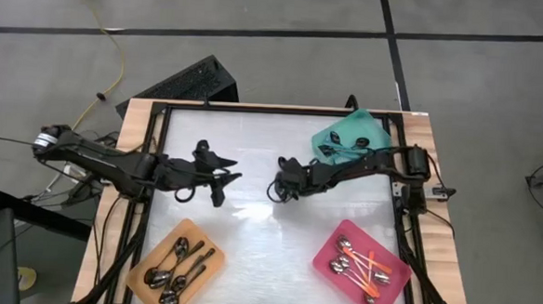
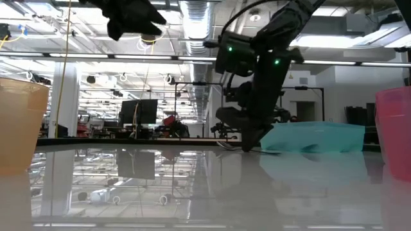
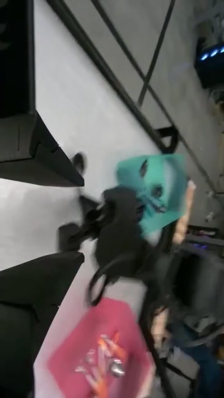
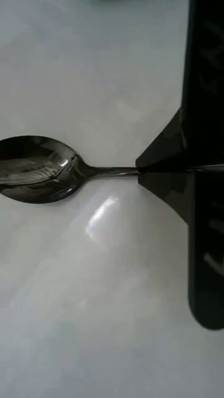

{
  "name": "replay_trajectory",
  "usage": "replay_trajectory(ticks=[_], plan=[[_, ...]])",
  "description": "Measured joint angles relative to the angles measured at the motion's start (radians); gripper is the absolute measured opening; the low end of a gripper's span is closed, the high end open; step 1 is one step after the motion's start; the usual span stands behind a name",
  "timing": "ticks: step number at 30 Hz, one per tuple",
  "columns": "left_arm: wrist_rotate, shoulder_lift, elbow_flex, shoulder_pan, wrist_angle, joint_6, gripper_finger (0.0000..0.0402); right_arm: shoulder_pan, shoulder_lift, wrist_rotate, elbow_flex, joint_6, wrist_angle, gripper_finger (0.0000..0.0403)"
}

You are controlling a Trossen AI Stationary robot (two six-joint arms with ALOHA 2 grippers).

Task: Sort silverware by color (type)
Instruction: Put the black spoon into the orange bin

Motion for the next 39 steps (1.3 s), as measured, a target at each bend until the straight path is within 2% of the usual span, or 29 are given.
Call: replay_trajectory(ticks=[7, 12, 15, 20, 25, 30, 35, 39], plan=[[-0.019, -0.136, -0.023, 0.0, -0.014, 0.062, 0.0164, 0.106, 0.001, 0.027, -0.001, 0.013, 0.0, 0.0008], [-0.063, -0.277, -0.176, 0.001, 0.08, 0.039, 0.0164, 0.166, 0.001, 0.029, -0.001, 0.027, 0.006, 0.0007], [-0.052, -0.367, -0.291, 0.005, 0.181, 0.012, 0.0164, 0.186, 0.001, 0.032, -0.002, 0.015, 0.012, 0.0007], [0.099, -0.493, -0.436, 0.02, 0.354, -0.011, 0.0164, 0.198, 0.001, 0.034, -0.002, -0.014, 0.03, 0.0007], [0.266, -0.583, -0.516, 0.033, 0.414, -0.037, 0.0164, 0.203, 0.001, 0.033, -0.002, -0.025, 0.039, 0.0006], [0.274, -0.63, -0.611, 0.033, 0.48, -0.075, 0.0164, 0.213, 0.001, 0.032, -0.002, -0.066, 0.057, 0.0006], [0.279, -0.668, -0.729, 0.033, 0.662, -0.09, 0.0164, 0.213, 0.001, 0.028, -0.002, -0.067, 0.066, 0.0006], [0.358, -0.705, -0.767, 0.034, 0.721, -0.069, 0.0164, 0.214, 0.001, 0.027, -0.002, -0.067, 0.069, 0.0006]])
